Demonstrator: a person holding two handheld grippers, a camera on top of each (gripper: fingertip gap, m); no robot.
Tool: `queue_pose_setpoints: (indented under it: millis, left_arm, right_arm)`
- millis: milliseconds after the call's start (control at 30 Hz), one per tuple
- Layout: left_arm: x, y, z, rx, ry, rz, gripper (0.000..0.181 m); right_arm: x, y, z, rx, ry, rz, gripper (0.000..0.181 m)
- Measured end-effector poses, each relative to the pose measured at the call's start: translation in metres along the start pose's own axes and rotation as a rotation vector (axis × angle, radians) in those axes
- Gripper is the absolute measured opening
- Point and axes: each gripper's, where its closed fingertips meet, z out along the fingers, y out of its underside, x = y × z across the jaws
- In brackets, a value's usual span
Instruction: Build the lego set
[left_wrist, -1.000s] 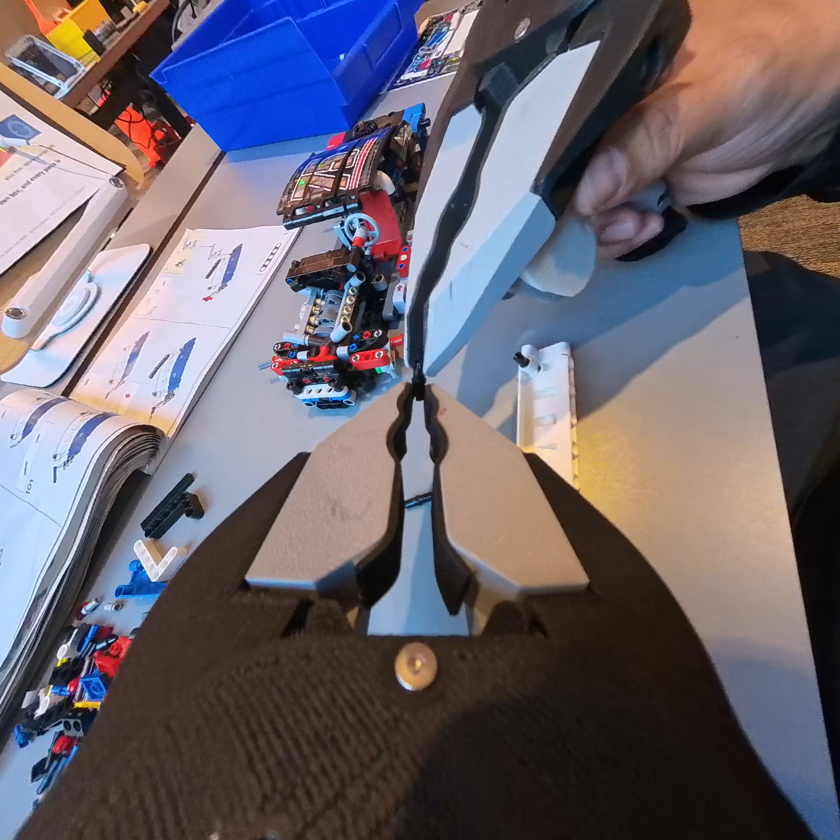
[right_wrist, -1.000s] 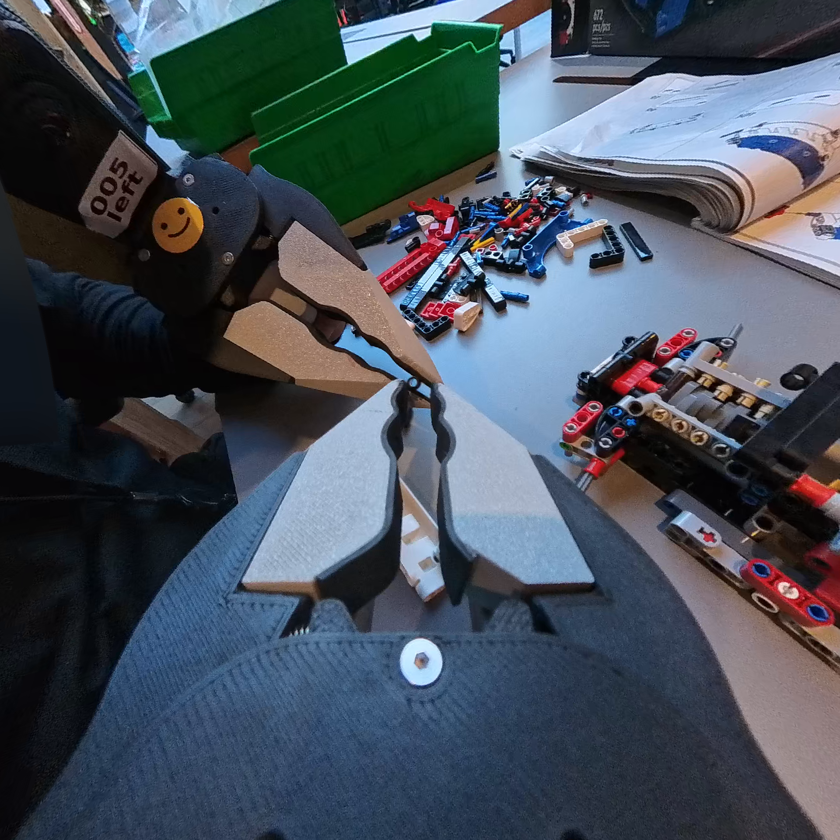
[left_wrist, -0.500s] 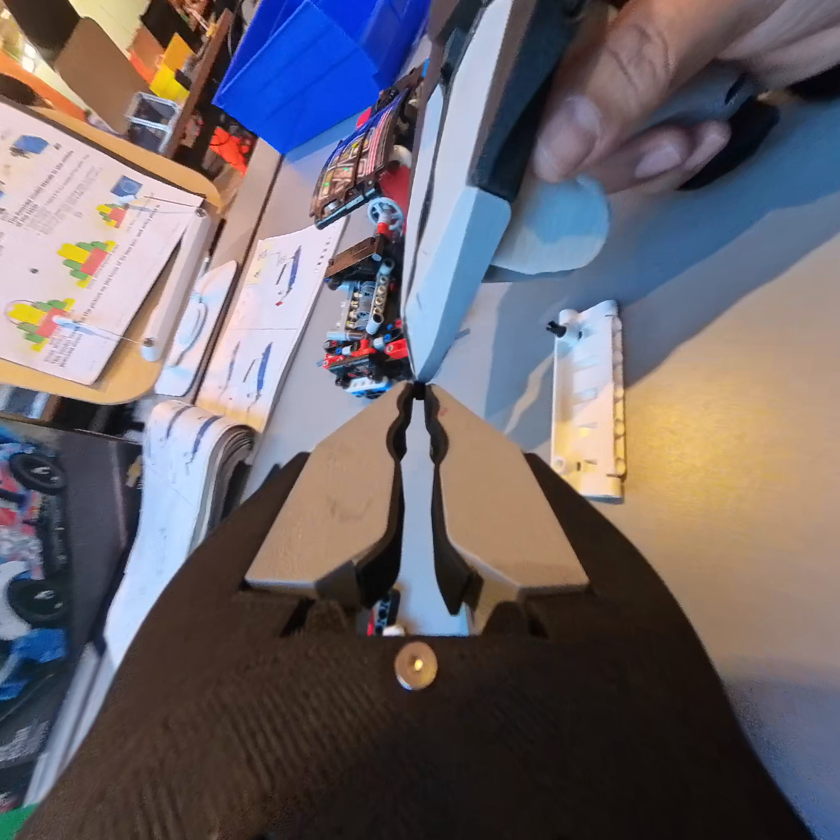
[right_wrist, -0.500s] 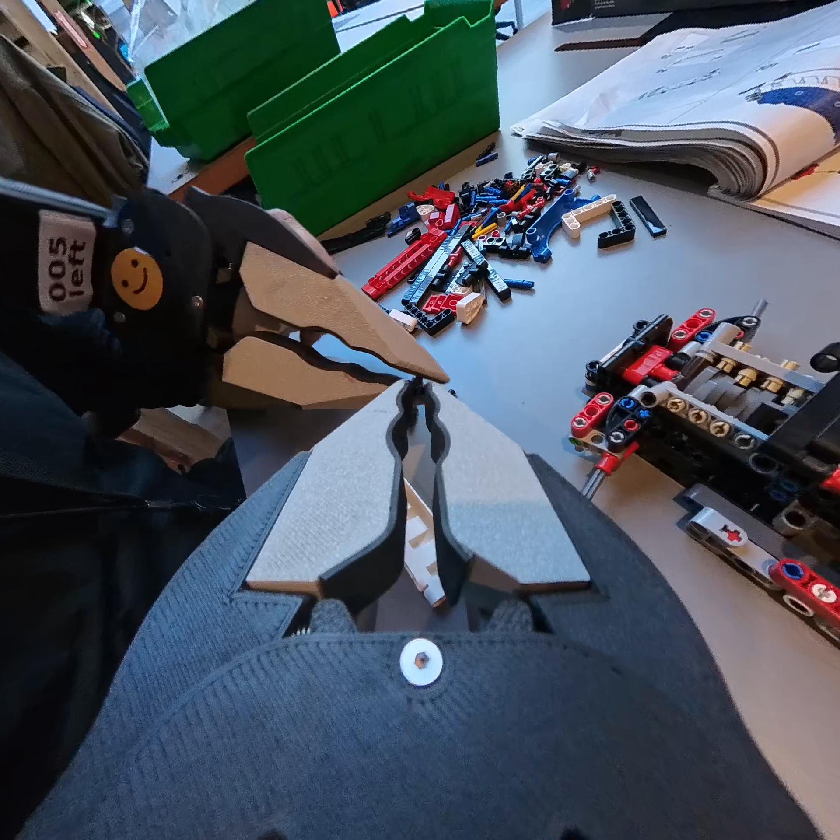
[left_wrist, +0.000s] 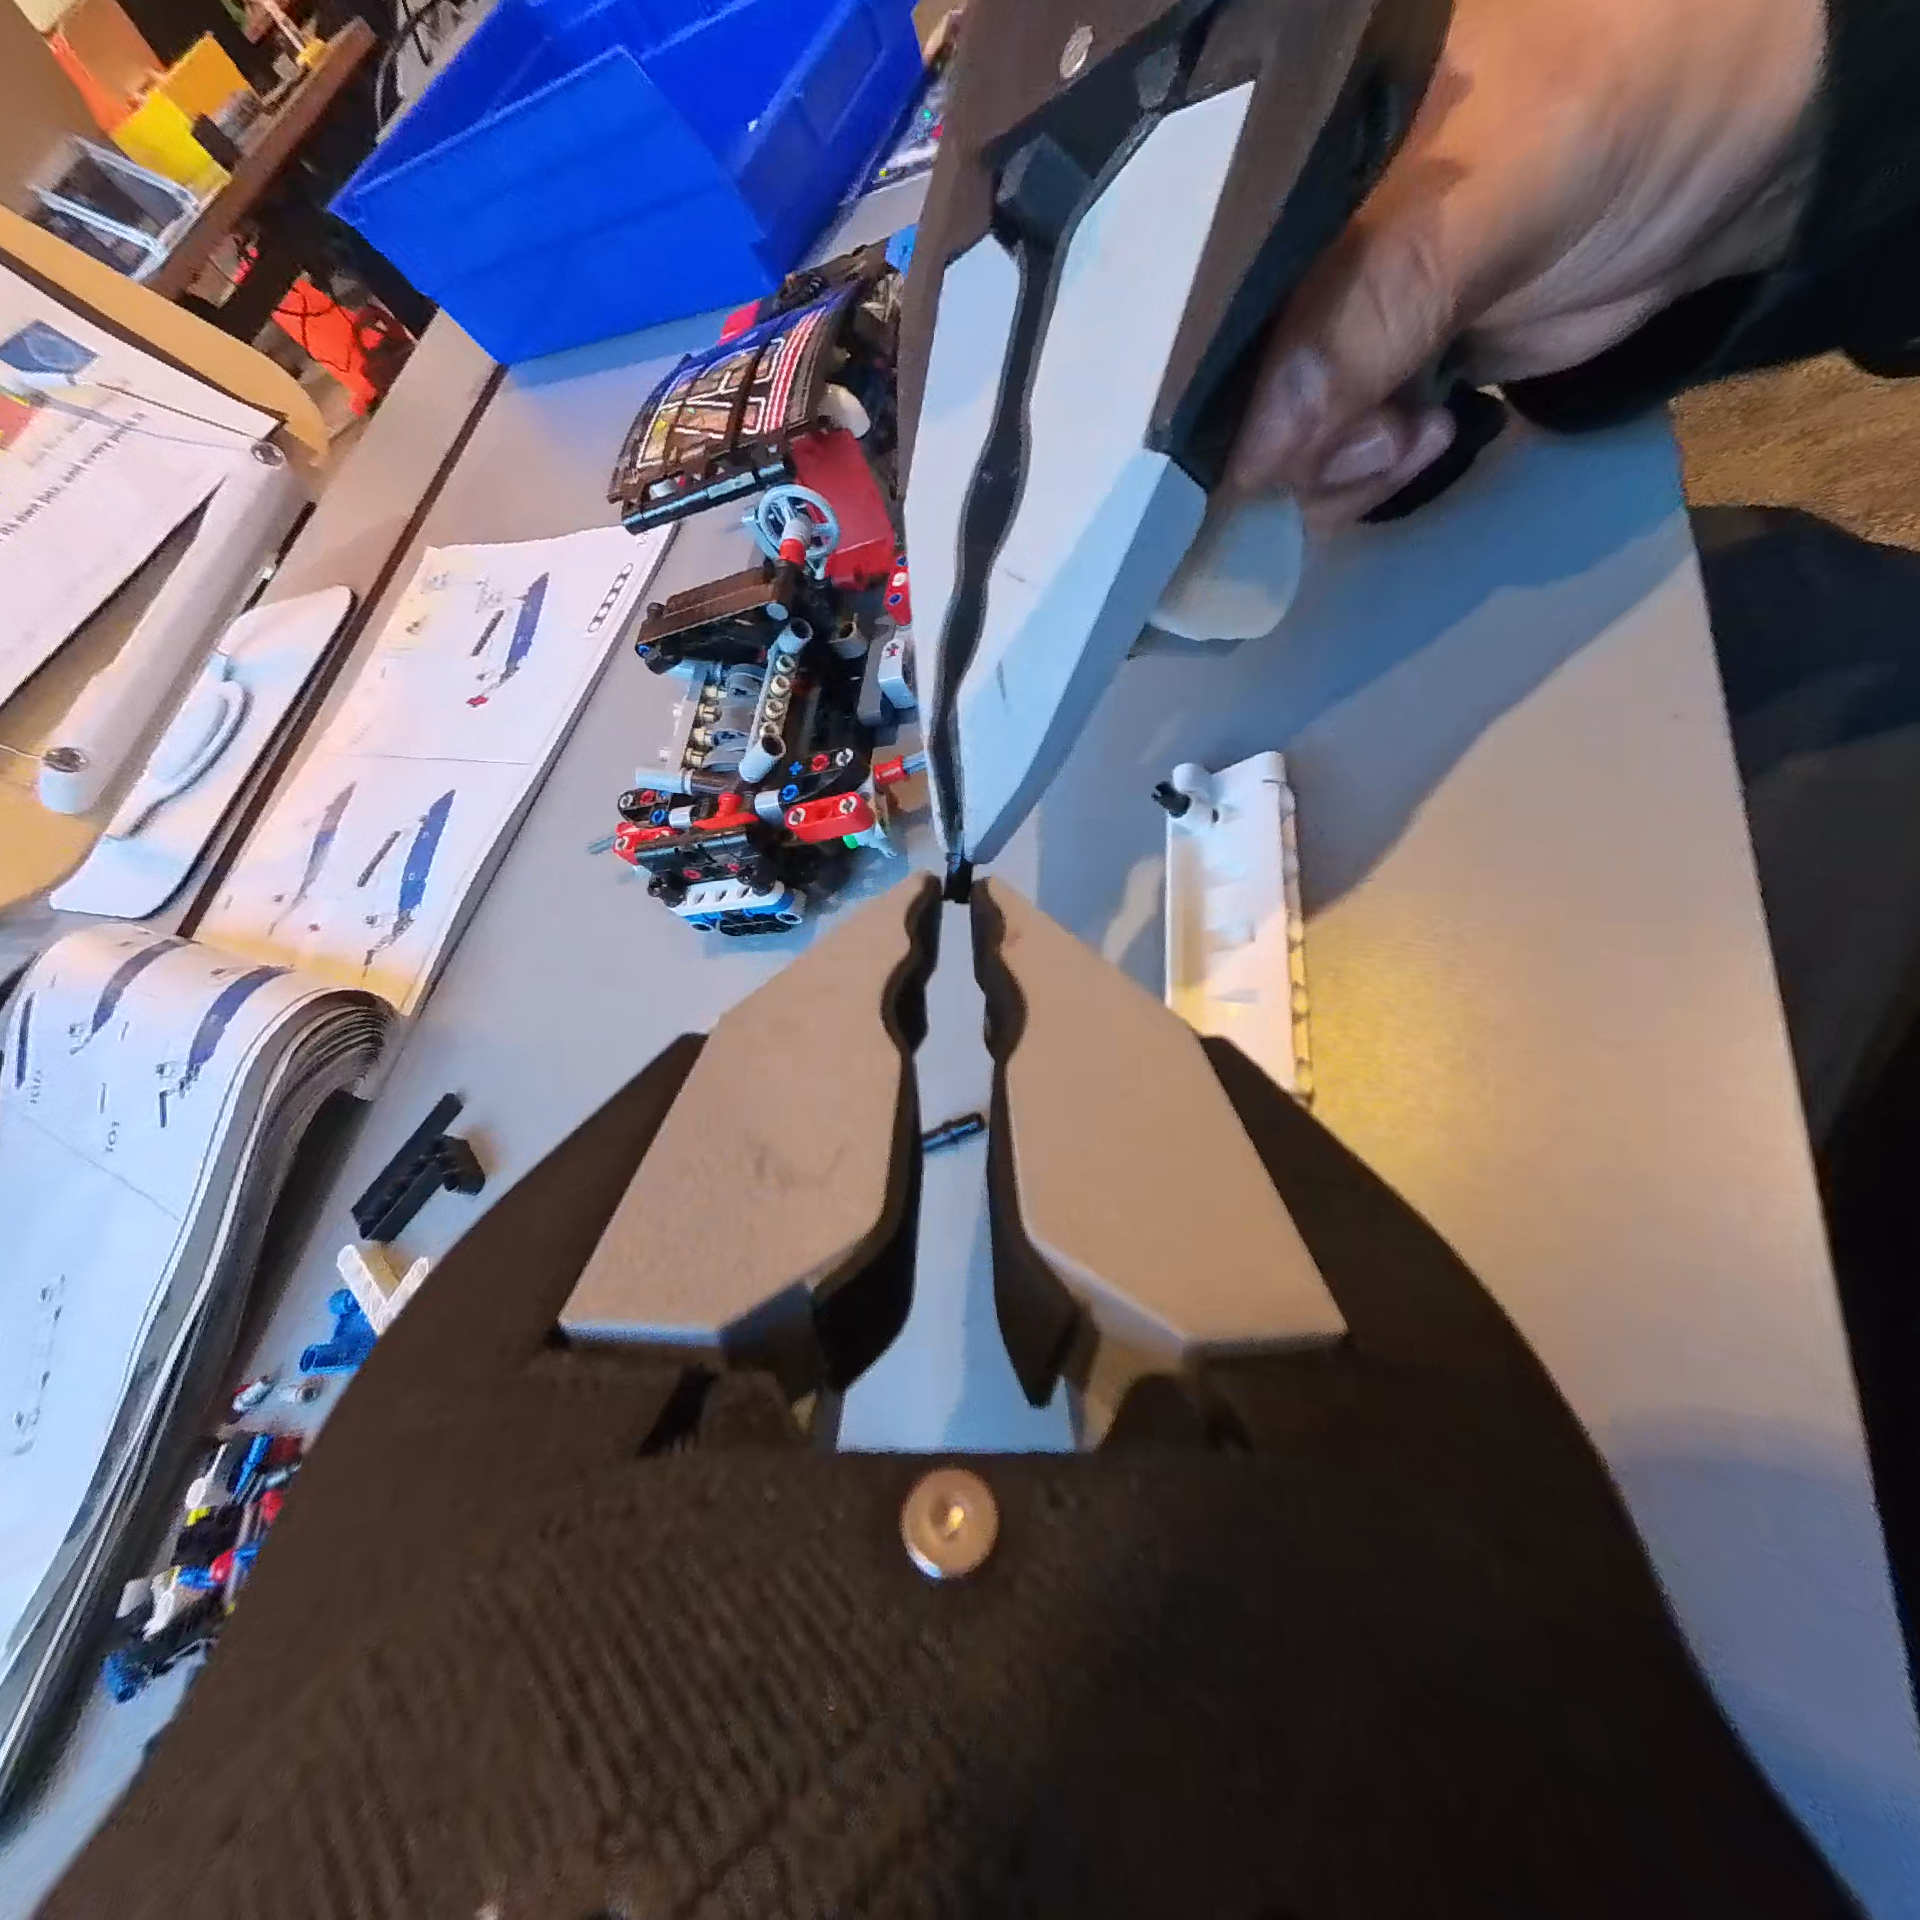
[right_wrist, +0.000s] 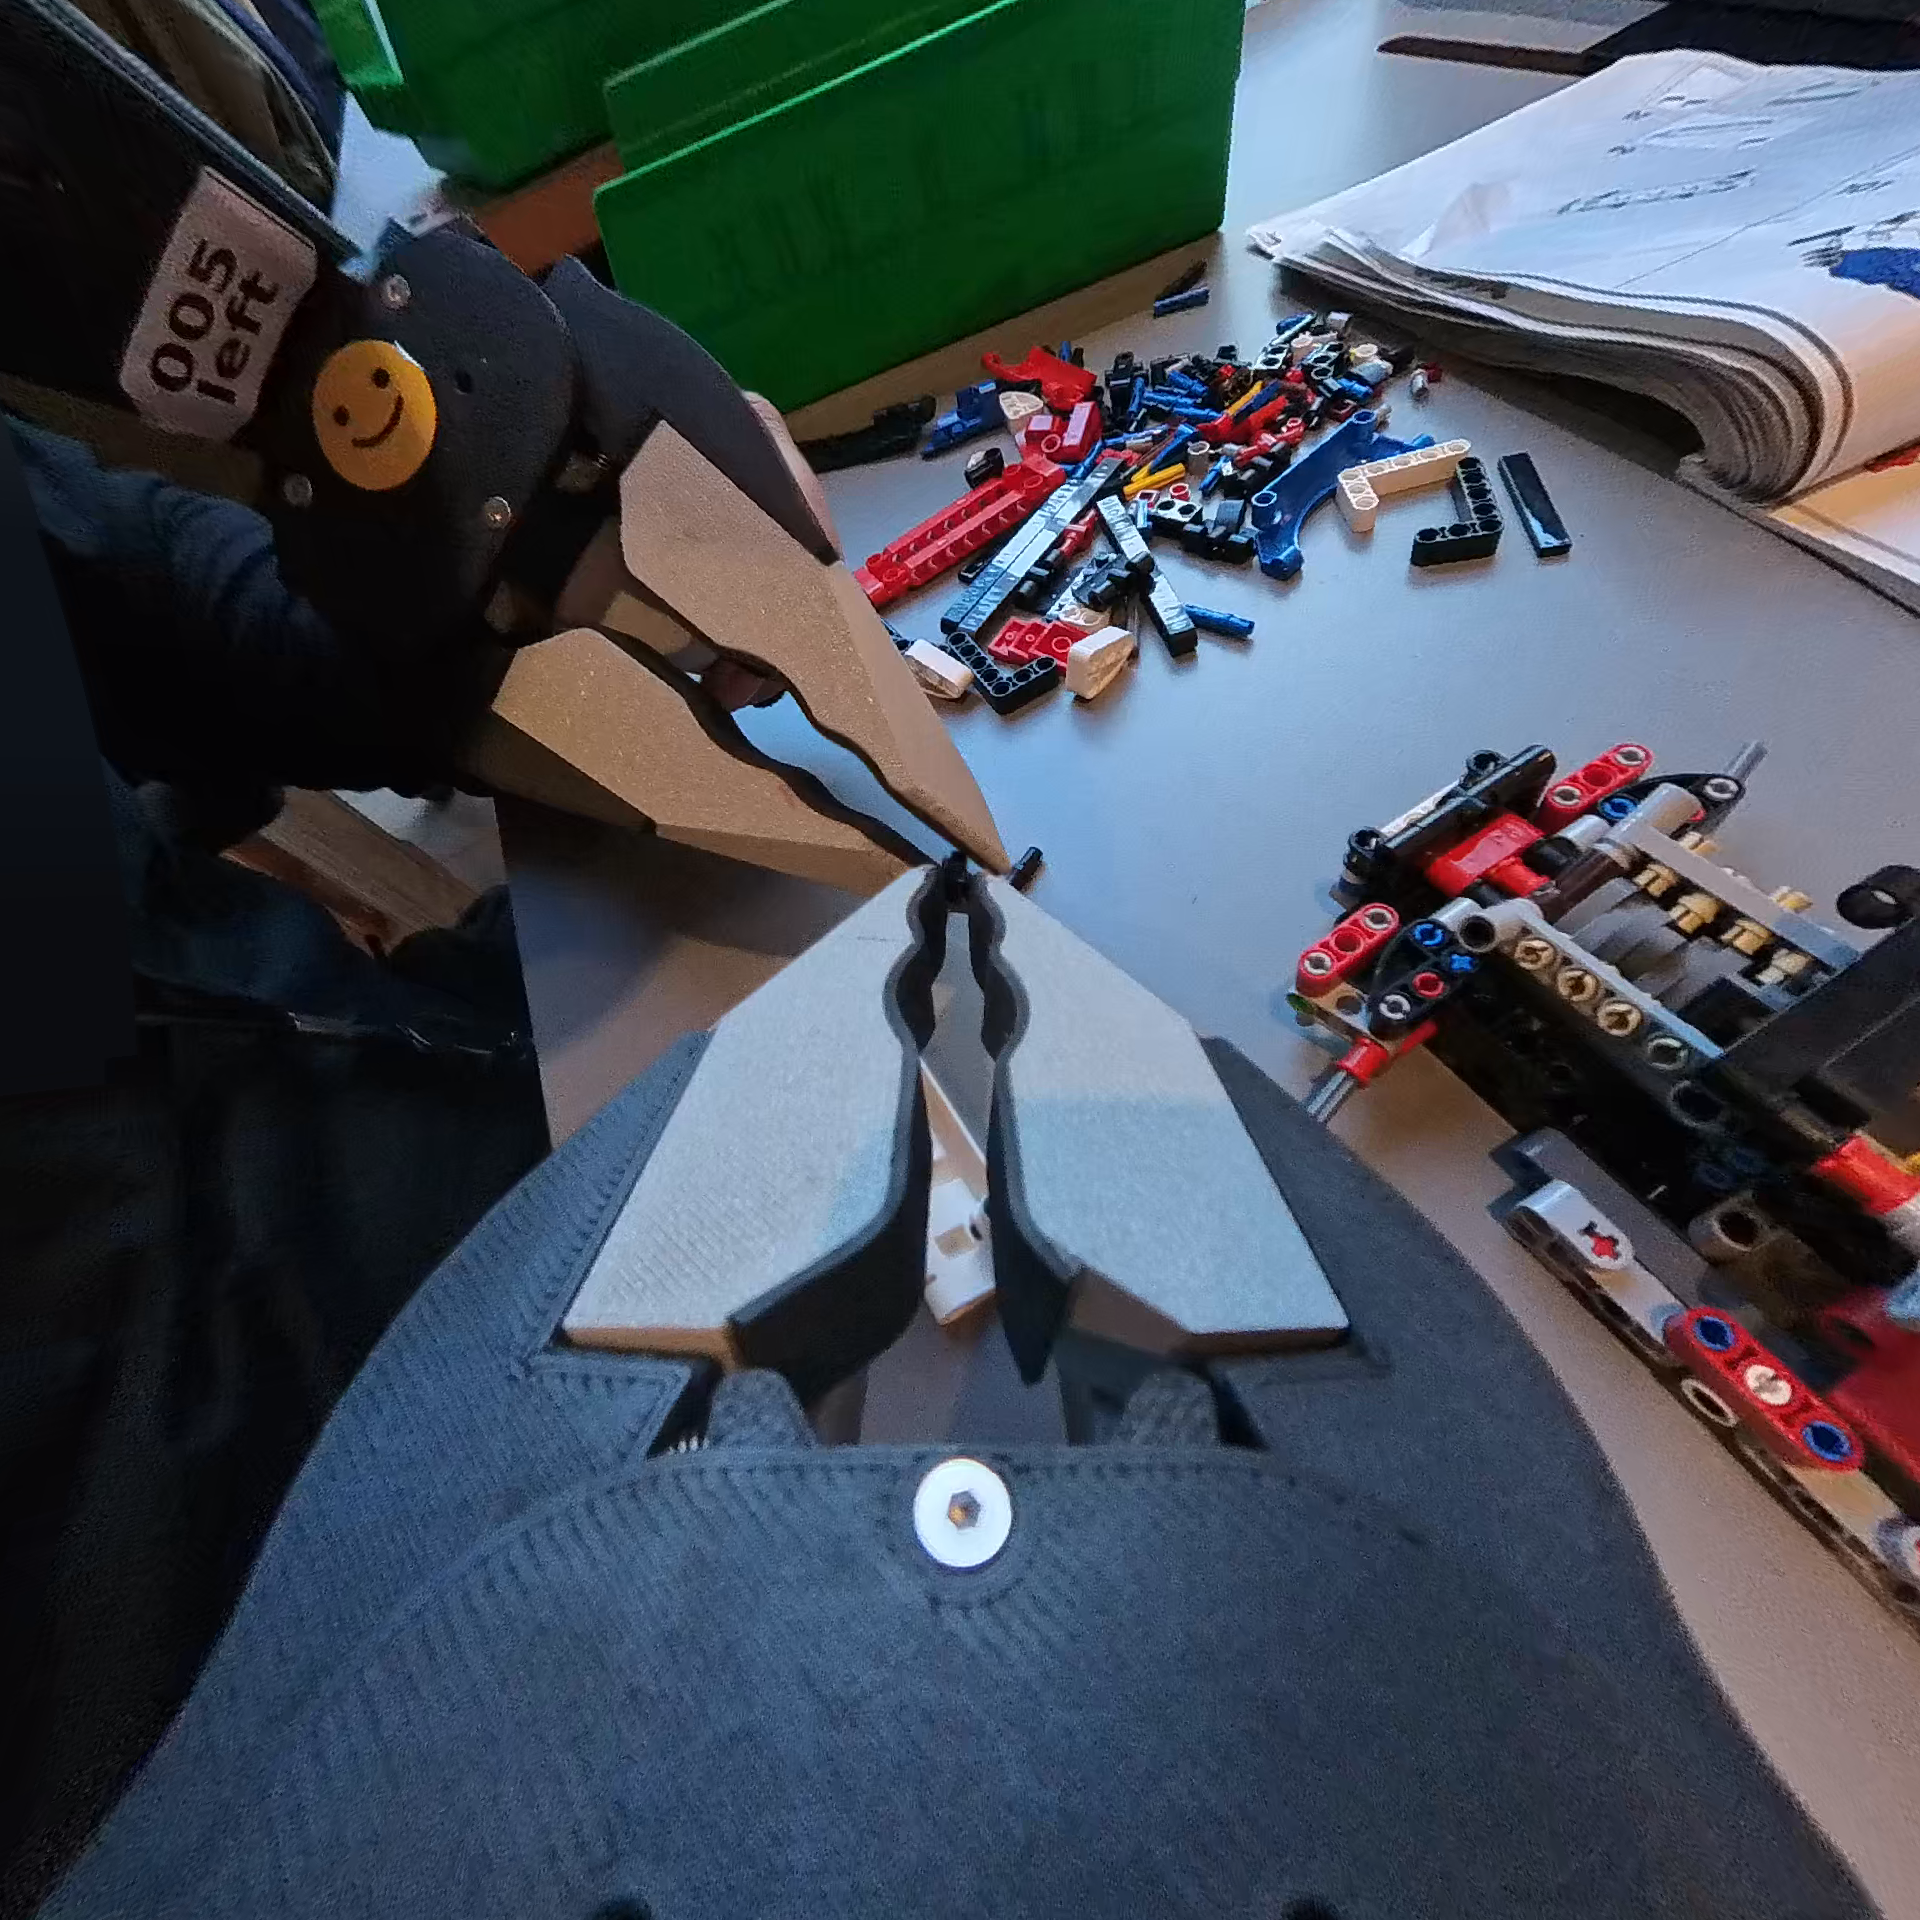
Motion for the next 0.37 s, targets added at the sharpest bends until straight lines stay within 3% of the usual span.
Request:
queue_pose_setpoints:
  millis: [367]
  left_arm:
    - [0.0083,0.0076,0.0035,-0.024,0.066,-0.025,0.008]
  right_arm:
    - [0.0013,0.0077,0.0007,-0.059,-0.002,-0.066,0.002]
